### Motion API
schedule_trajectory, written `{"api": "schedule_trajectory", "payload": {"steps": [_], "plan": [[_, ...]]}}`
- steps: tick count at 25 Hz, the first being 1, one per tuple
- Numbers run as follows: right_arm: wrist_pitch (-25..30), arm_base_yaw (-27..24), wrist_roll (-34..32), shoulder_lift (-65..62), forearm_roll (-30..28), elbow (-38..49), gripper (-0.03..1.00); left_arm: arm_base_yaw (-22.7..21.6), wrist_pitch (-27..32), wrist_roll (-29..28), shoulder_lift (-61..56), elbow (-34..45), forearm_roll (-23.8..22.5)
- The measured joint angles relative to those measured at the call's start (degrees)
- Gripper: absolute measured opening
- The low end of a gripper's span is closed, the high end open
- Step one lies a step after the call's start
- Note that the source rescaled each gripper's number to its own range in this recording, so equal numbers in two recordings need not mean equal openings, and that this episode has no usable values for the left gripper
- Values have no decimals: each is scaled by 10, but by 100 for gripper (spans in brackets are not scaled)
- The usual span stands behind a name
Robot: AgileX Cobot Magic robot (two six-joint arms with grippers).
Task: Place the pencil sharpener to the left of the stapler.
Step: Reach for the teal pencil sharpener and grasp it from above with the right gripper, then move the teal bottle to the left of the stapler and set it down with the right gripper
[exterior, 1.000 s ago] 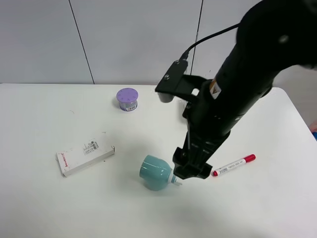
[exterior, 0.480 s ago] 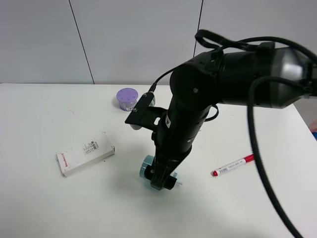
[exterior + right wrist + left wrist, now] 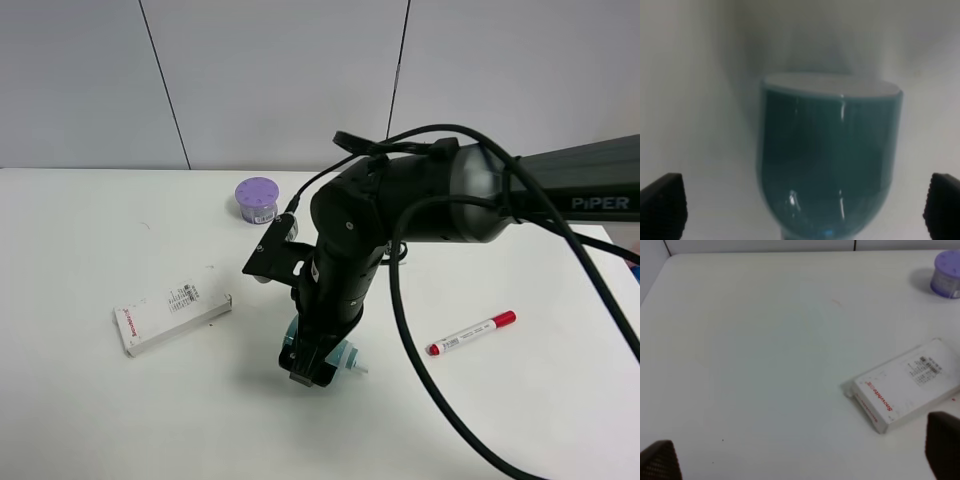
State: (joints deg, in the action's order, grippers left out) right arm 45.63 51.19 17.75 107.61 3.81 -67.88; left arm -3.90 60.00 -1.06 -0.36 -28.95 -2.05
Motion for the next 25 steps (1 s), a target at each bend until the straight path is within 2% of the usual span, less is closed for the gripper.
{"api": "schedule_trajectory", "payload": {"steps": [14,15,17,19,20,25], "plan": [[-41,0,0,68,-5,0,77,0,0,0,0,0,0],[-43,0,0,68,-5,0,72,0,0,0,0,0,0],[-44,0,0,68,-5,0,51,0,0,0,0,0,0],[-45,0,0,68,-9,0,4,0,0,0,0,0,0],[-45,0,0,68,-9,0,0,0,0,0,0,0,0],[-24,1,-1,68,-26,-5,0,0,0,0,0,0,0]]}}
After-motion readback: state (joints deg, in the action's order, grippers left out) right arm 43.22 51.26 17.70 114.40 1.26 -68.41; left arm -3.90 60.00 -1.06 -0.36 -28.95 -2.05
